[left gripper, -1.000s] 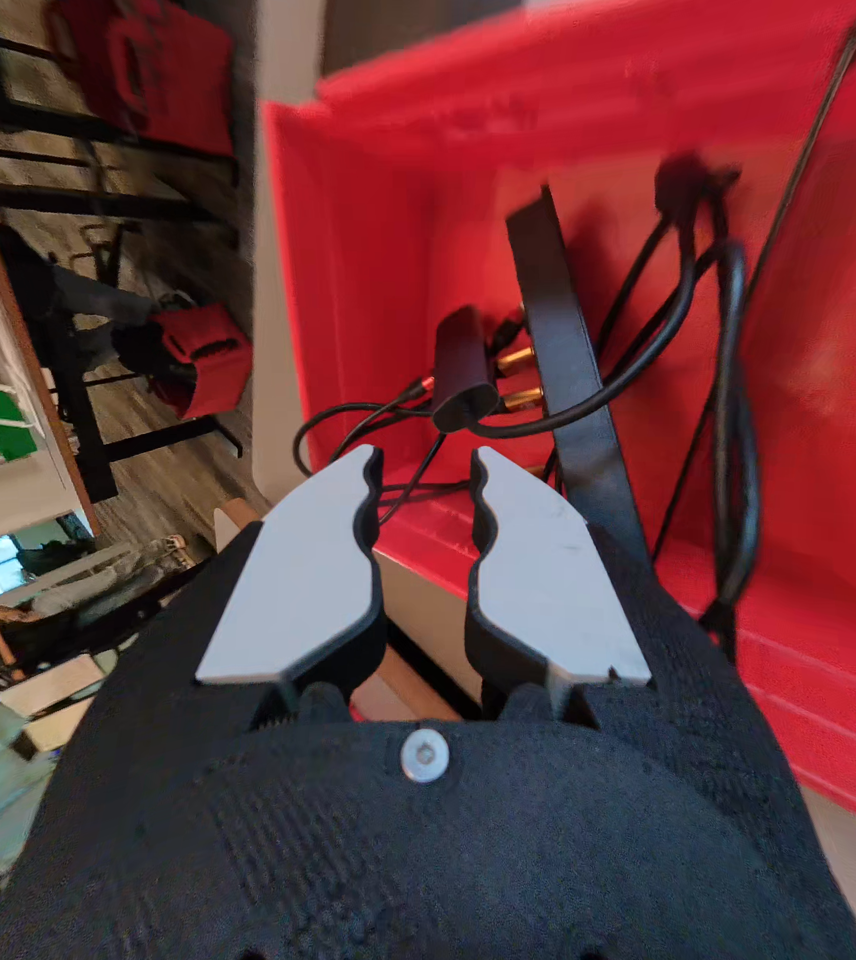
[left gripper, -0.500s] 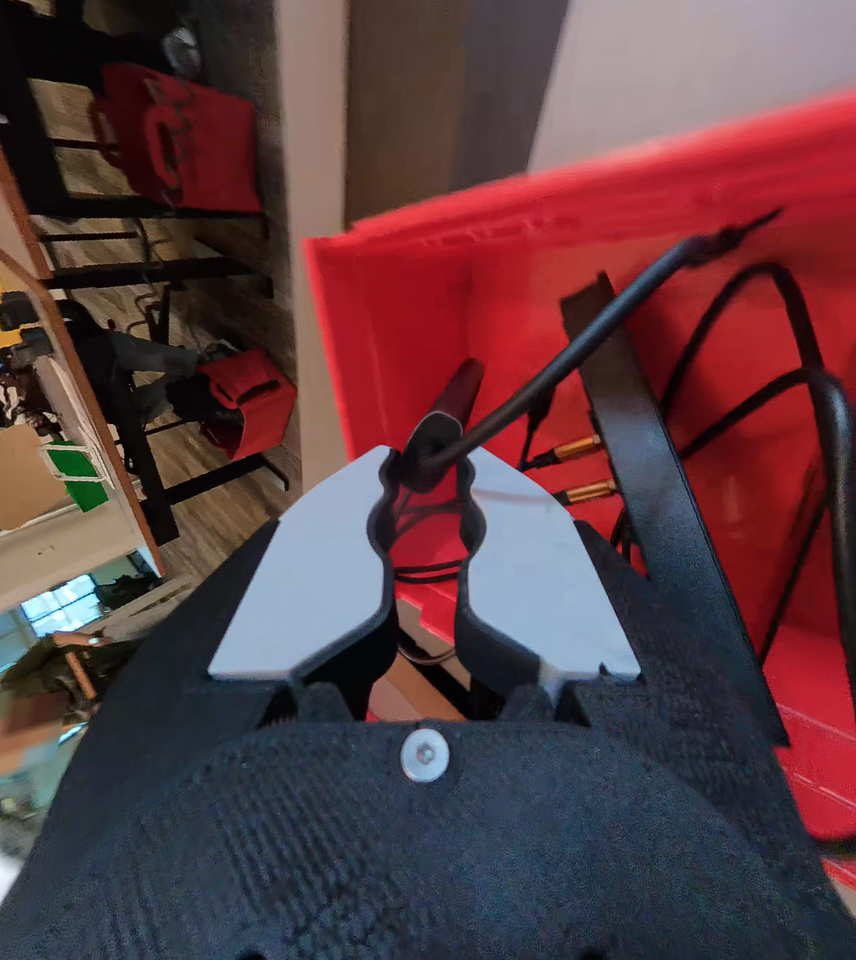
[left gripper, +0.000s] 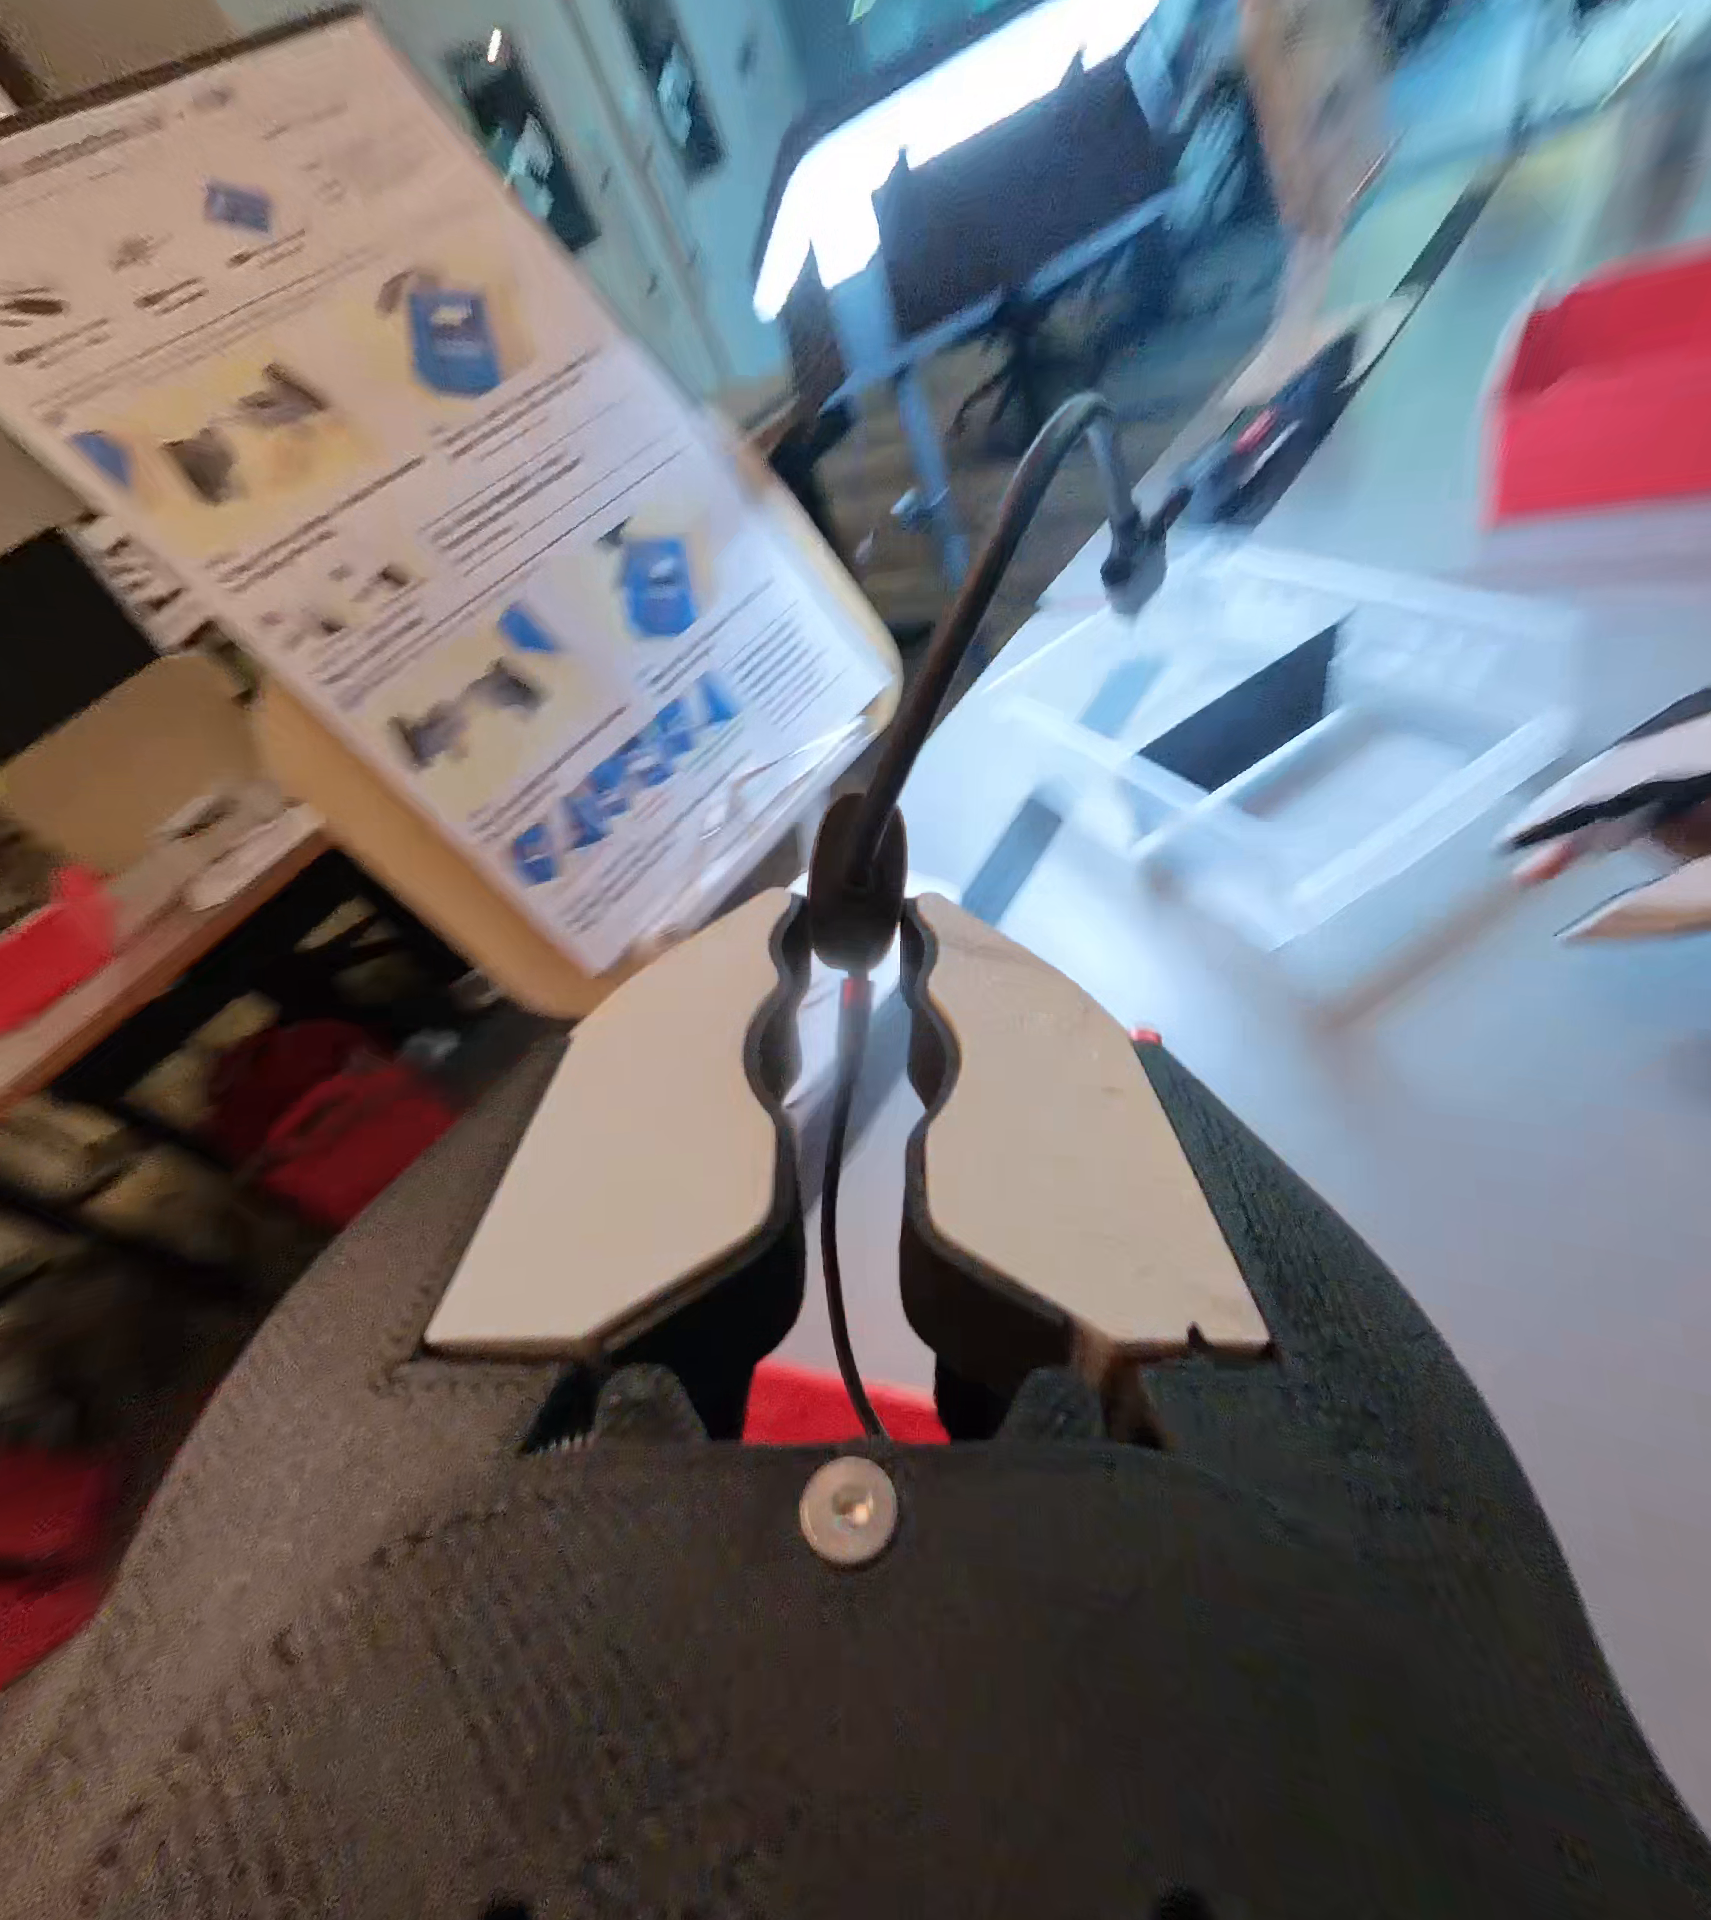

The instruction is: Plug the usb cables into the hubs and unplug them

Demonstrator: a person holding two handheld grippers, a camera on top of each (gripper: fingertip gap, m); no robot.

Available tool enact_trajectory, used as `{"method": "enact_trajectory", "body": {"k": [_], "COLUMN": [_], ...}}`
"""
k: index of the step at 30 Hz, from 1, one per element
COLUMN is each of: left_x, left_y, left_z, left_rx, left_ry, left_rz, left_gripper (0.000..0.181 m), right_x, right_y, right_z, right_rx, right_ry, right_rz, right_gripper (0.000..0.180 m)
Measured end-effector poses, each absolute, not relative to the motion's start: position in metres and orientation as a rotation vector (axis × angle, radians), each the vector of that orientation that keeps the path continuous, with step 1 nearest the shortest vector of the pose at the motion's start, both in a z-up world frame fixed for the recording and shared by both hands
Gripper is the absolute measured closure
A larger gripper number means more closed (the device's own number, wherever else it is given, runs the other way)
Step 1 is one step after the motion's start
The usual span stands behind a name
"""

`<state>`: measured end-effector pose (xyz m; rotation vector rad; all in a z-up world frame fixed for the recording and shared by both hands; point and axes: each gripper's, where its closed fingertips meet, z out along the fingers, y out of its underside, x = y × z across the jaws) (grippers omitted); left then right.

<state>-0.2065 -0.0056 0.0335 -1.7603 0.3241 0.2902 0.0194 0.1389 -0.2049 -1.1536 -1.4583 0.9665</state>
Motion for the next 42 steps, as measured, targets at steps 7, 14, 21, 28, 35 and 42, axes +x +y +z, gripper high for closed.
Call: {"method": "enact_trajectory", "body": {"k": [7,14,21,28,35,42], "left_x": [-0.097,-0.035,-0.025,-0.060,-0.054,-0.015], "left_y": [-0.014,-0.009,-0.011,-0.017,-0.014,0.013], "left_z": [-0.038,-0.104,-0.115,-0.136,-0.112,-0.177], "left_rx": [-1.517,-1.362,-1.367,-1.770,-1.744,-1.799], "left_ry": [0.205,0.076,0.148,0.375,0.460,0.794], "left_rz": [-0.358,-0.834,-0.893,-0.319,-0.051,0.205], "left_gripper": [0.165,0.166,0.166,0.152,0.149,0.149], "right_x": [0.014,0.004,0.008,0.010,-0.007,-0.012], "right_y": [0.101,0.023,0.001,0.079,0.059,-0.019], "right_z": [-0.187,-0.177,-0.162,-0.146,-0.131,-0.144], "right_rx": [-1.045,-1.046,-0.949,-0.826,-0.426,-0.368], "right_ry": [-1.457,-1.556,-1.694,-1.976,-1.978,-2.091], "right_rz": [1.174,1.797,1.857,0.706,0.170,0.616], "right_gripper": [0.135,0.109,0.161,0.162,0.162,0.162]}}
